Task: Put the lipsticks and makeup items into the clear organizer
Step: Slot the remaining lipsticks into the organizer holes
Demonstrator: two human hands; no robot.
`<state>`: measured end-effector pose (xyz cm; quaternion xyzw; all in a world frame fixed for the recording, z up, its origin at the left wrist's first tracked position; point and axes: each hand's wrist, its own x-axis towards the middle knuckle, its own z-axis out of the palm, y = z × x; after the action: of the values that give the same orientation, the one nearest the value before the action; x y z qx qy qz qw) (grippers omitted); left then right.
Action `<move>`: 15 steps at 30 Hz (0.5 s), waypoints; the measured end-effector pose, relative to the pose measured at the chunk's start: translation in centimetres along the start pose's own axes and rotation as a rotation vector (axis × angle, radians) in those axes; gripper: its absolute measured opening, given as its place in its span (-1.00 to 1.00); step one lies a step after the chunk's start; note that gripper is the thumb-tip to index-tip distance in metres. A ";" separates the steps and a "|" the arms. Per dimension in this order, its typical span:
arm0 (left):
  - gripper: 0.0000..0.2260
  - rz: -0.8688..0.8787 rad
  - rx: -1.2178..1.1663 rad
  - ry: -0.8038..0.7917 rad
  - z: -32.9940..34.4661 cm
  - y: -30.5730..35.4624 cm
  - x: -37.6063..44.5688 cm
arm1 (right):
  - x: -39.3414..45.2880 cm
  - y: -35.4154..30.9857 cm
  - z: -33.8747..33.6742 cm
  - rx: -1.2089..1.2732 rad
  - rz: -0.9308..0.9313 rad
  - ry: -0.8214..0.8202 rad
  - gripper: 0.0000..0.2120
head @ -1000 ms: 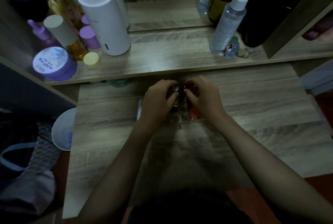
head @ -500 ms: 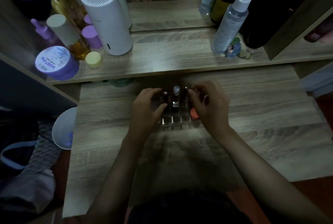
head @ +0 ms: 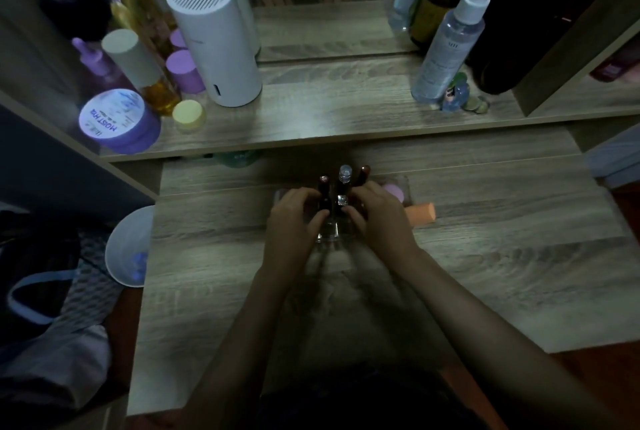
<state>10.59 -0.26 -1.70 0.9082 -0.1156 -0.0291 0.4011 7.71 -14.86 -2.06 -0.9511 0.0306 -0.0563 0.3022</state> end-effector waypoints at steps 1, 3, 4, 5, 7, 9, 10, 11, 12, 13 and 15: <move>-0.79 -0.004 -0.002 -0.001 0.0 0.0 0.0 | 0.1 0.0 0.0 0.000 -0.004 -0.007 -0.83; -0.79 -0.010 -0.008 -0.002 0.1 -0.1 0.1 | 0.2 0.0 -0.2 0.002 -0.008 -0.017 -0.84; -0.80 -0.010 -0.006 -0.002 0.1 -0.1 0.0 | 0.2 0.0 -0.2 0.004 -0.007 -0.021 -0.84; -0.80 -0.007 -0.003 -0.002 0.1 -0.1 0.1 | 0.2 0.0 -0.3 0.005 -0.008 -0.022 -0.83; -0.80 -0.003 0.000 -0.001 0.1 -0.1 0.1 | 0.2 0.0 -0.4 0.010 -0.009 -0.022 -0.82; -0.80 -0.001 0.000 -0.001 0.2 -0.1 0.2 | 0.2 0.0 -0.4 0.018 -0.004 -0.023 -0.82; -0.80 -0.003 0.000 -0.002 0.2 -0.2 0.2 | 0.2 0.0 -0.4 0.019 -0.004 -0.024 -0.82; -0.80 -0.006 -0.001 -0.002 0.2 -0.2 0.2 | 0.1 0.1 -0.3 0.017 -0.006 -0.025 -0.82; -0.79 -0.006 -0.004 -0.001 0.2 -0.2 0.2 | 0.1 0.1 -0.3 0.017 -0.009 -0.025 -0.82; -0.79 -0.004 -0.008 0.002 0.2 -0.2 0.2 | 0.1 0.2 -0.3 0.017 -0.012 -0.023 -0.82; -0.79 0.005 -0.023 0.011 0.0 -0.2 0.1 | 0.0 0.2 -0.4 0.018 -0.009 -0.015 -0.81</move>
<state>10.68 -0.12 -1.87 0.9035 -0.1151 -0.0243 0.4120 7.62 -15.24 -1.89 -0.9488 0.0234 -0.0509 0.3109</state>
